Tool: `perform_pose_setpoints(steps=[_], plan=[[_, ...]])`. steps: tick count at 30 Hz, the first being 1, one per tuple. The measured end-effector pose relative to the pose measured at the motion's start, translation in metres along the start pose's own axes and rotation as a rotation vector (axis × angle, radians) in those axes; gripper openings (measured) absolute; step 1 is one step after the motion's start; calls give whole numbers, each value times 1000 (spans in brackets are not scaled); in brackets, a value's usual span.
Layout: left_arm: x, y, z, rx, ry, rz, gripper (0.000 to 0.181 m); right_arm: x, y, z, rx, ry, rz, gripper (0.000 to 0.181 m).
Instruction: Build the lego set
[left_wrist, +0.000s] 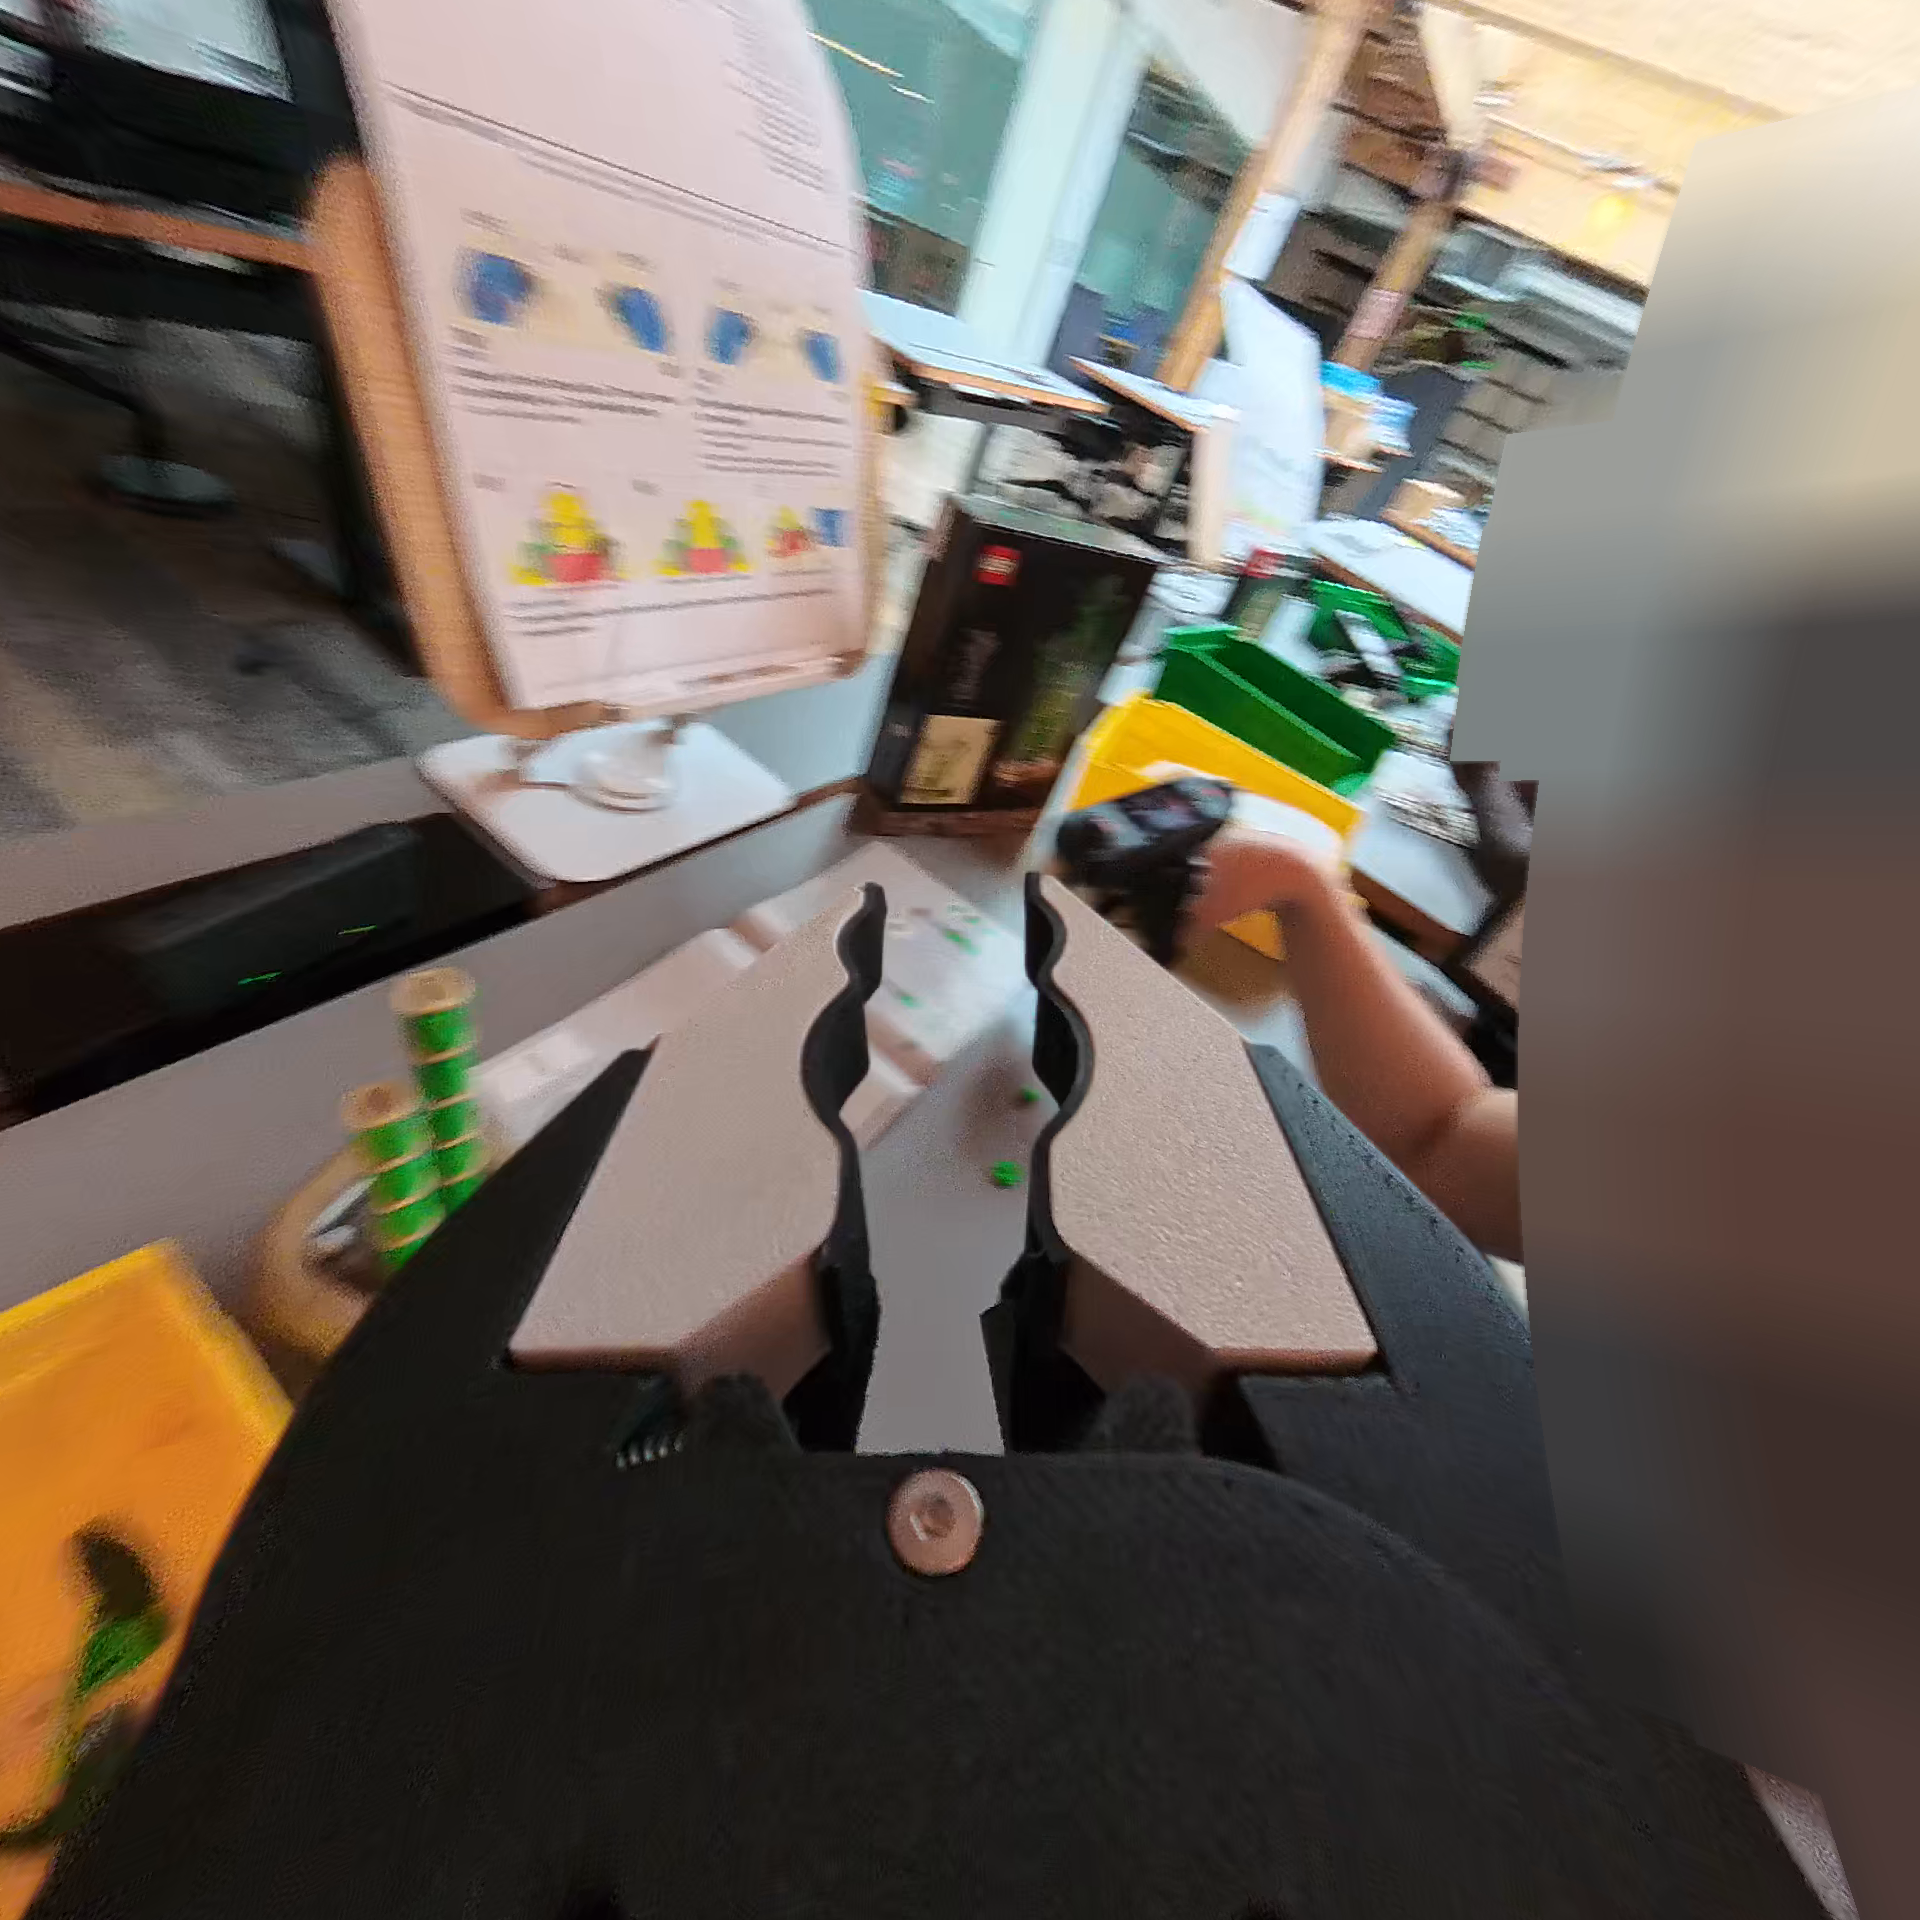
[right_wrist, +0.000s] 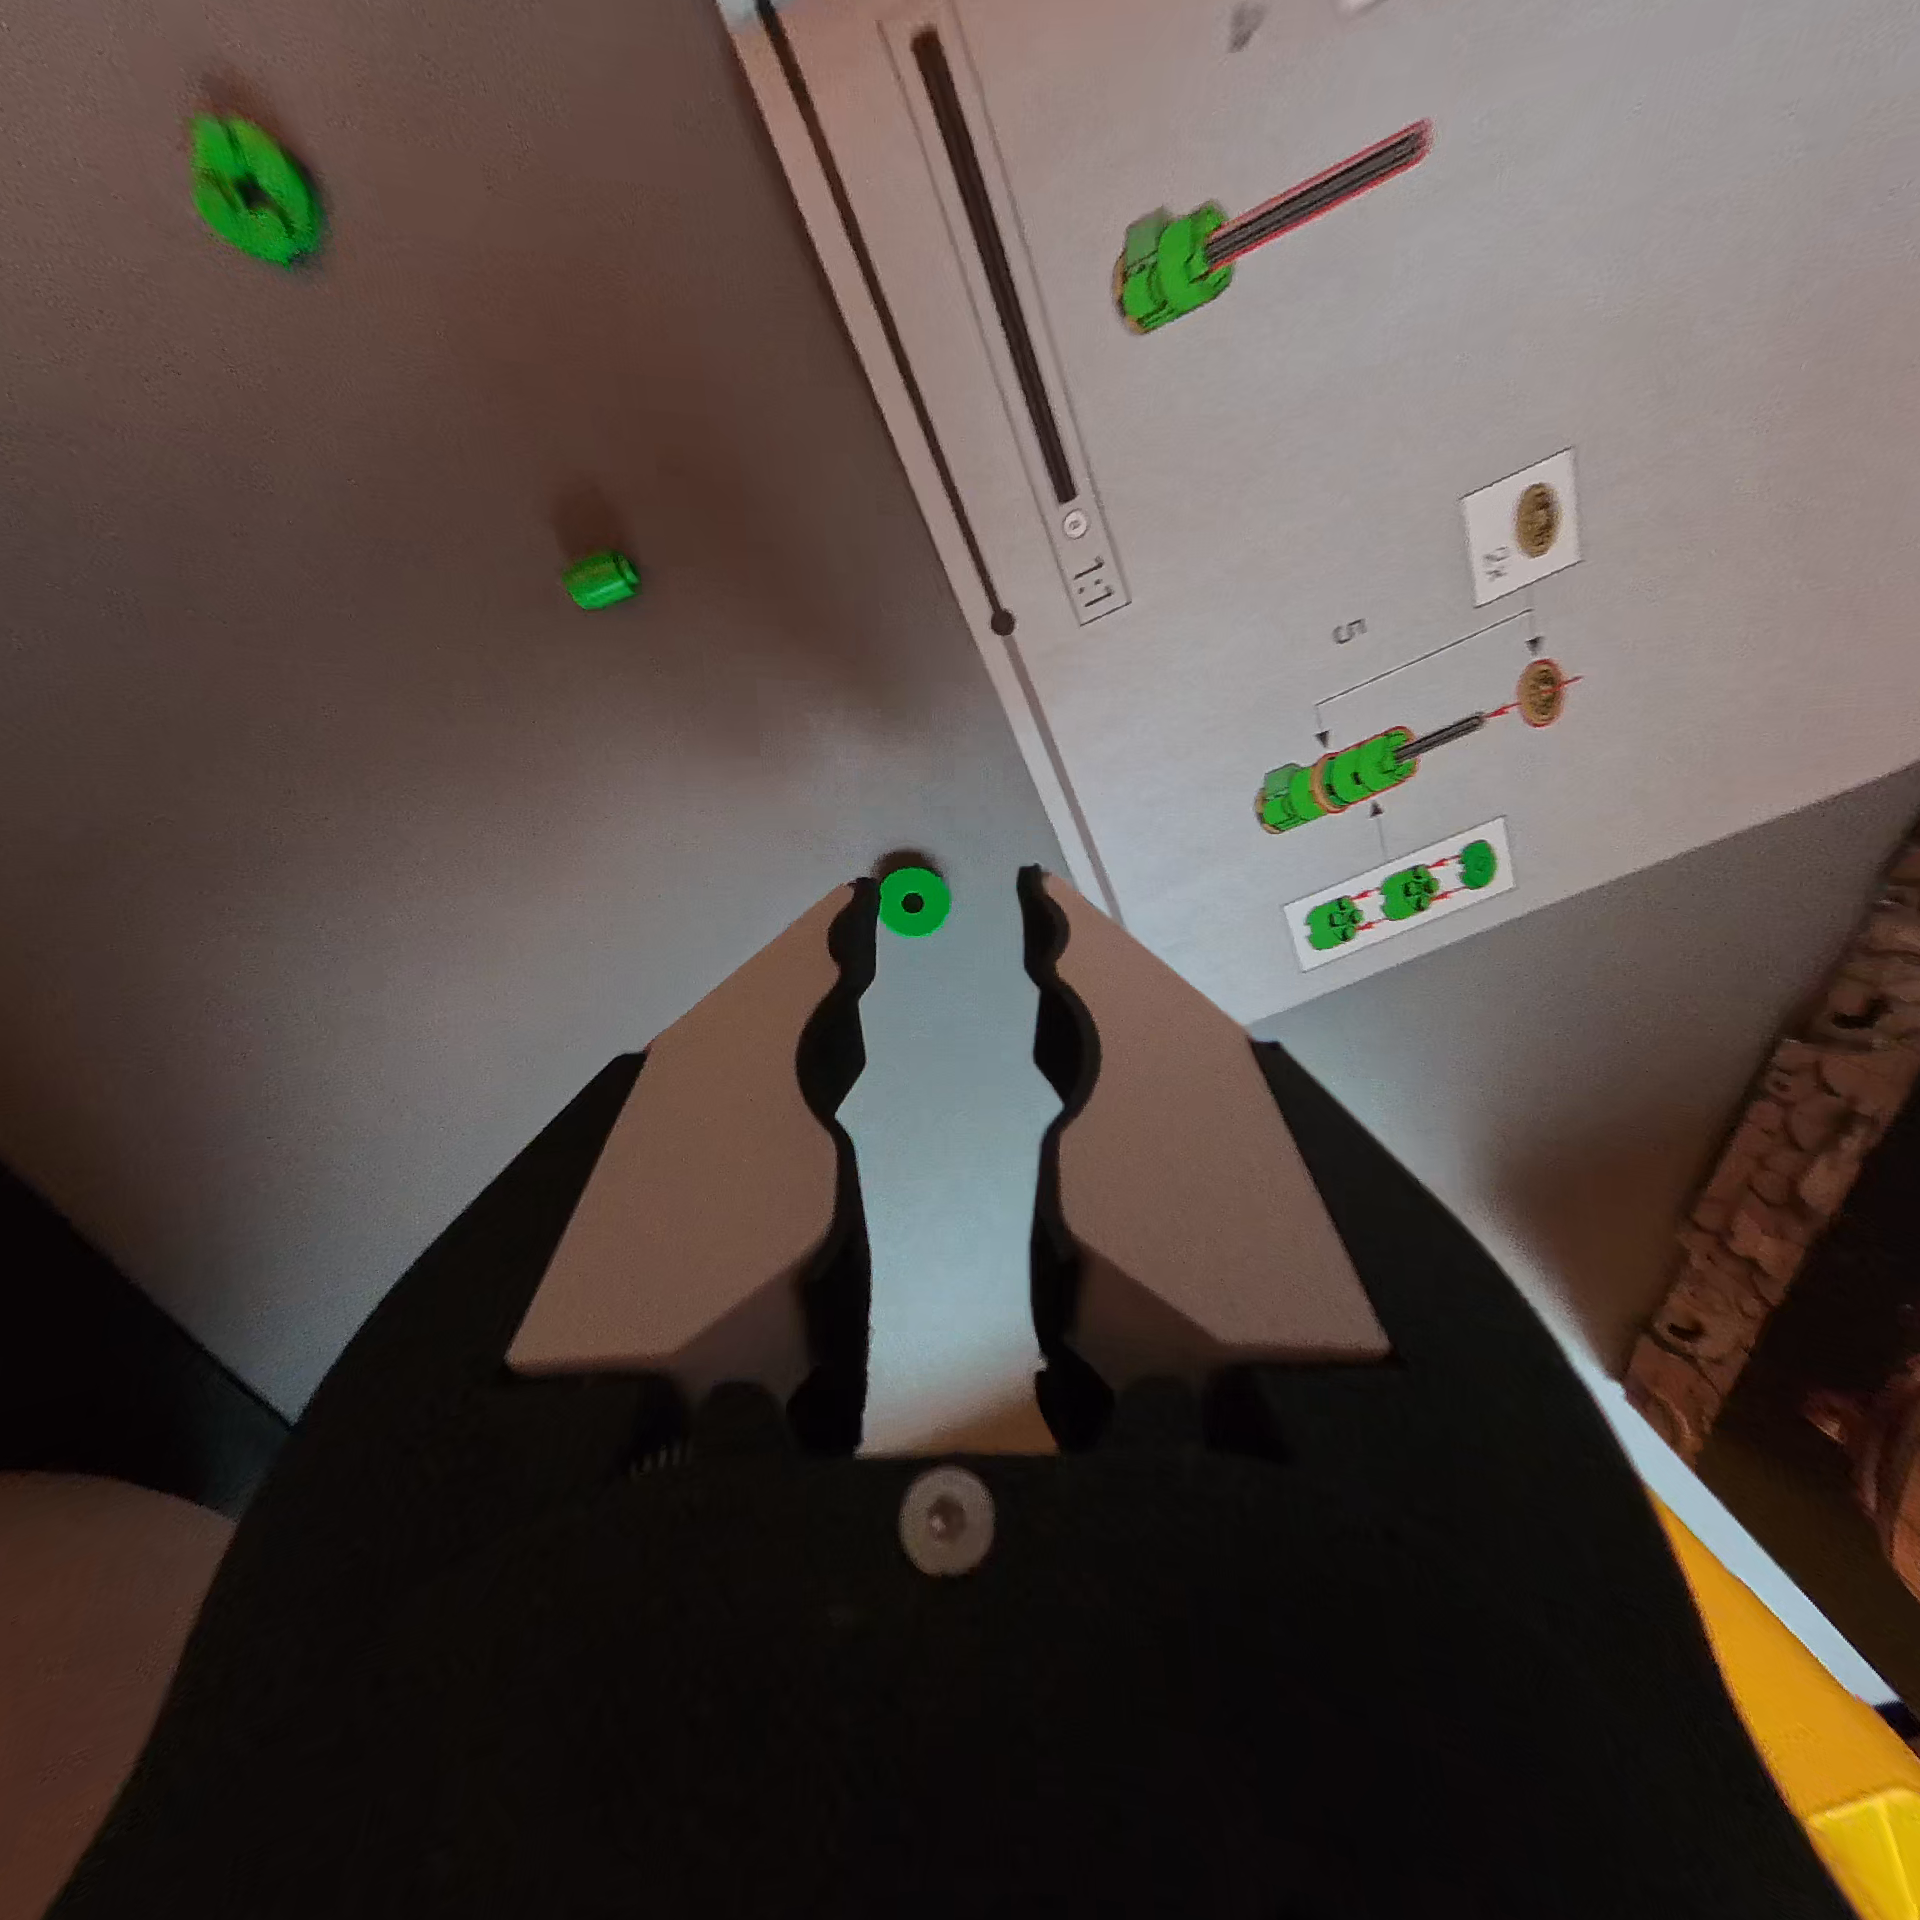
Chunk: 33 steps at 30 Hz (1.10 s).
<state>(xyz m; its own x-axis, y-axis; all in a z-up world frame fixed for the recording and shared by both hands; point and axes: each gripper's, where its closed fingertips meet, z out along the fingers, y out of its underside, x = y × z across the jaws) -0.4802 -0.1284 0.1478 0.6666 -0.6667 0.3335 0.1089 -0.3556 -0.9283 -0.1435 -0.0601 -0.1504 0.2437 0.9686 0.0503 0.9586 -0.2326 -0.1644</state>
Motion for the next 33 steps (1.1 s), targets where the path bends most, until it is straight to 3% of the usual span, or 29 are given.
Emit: perform_pose_setpoints(steps=[4,7,10,12,16,20,23,27,33], plan=[[-74,-6,-64,62,-523,43,28,11,-17,-34,150,103,-22,39],[-112,5,-123,73,-824,57,38,22,-39,-65,303,229,-68,39],[-142,35,-162,8,-989,11,40,44,-69,-108,501,449,-95,39],[-165,77,-177,-173,-1057,-140,38,46,-85,-137,634,534,-89,39],[-203,146,-177,-460,-1030,-382,30,40,-99,-175,787,622,-99,38],[-231,184,-157,-543,-909,-536,28,35,-102,-184,810,630,-96,38],[-249,204,-159,-579,-918,-603,26,33,-103,-185,821,622,-93,38],[-250,224,-163,-637,-912,-686,29,34,-103,-185,819,623,-88,38],[-218,252,-164,-812,-836,-783,29,37,-101,-179,789,630,-93,37]])
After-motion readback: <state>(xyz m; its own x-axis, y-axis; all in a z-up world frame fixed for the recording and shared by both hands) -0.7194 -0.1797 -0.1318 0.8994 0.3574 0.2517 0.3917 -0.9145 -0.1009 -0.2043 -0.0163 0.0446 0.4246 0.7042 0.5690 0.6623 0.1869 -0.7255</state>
